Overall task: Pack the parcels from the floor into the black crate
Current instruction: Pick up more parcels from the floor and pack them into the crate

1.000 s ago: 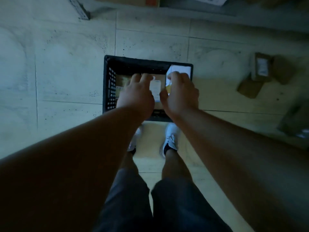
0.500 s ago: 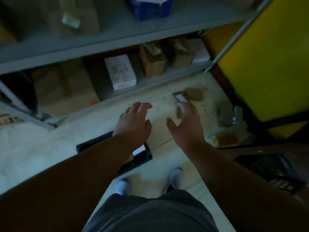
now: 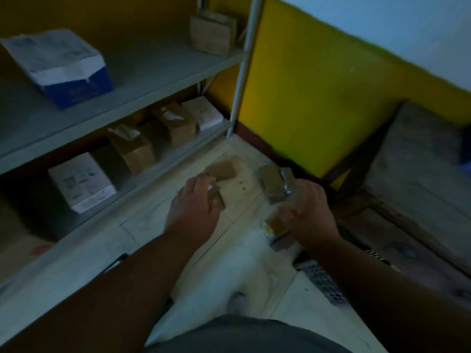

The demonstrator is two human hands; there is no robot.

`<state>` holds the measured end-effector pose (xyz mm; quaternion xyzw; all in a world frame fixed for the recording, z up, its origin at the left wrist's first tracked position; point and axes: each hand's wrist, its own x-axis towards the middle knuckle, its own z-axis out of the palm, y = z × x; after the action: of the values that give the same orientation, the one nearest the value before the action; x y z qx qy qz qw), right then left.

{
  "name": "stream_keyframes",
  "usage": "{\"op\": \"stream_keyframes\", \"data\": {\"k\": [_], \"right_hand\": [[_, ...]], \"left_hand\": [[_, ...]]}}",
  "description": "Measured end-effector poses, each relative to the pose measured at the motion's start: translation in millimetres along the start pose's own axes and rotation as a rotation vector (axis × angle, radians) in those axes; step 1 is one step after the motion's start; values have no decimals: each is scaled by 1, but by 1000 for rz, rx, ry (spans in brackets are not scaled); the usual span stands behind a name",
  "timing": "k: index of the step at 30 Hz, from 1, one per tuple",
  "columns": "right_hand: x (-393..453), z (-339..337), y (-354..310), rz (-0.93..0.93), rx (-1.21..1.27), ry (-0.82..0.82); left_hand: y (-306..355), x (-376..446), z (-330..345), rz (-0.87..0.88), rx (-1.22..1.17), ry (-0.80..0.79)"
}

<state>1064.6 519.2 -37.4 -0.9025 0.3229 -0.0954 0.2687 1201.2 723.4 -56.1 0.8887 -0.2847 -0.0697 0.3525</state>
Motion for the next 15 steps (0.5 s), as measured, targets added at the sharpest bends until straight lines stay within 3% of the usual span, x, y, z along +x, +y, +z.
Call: {"op": "stream_keyframes", "data": {"k": [9, 15], "right_hand": [[70, -20, 62, 109, 147, 8], [118, -13, 84, 344, 367, 85]], "left_hand": [[67, 71, 72, 129, 15, -112], [68, 153, 112, 160, 5, -244]]}}
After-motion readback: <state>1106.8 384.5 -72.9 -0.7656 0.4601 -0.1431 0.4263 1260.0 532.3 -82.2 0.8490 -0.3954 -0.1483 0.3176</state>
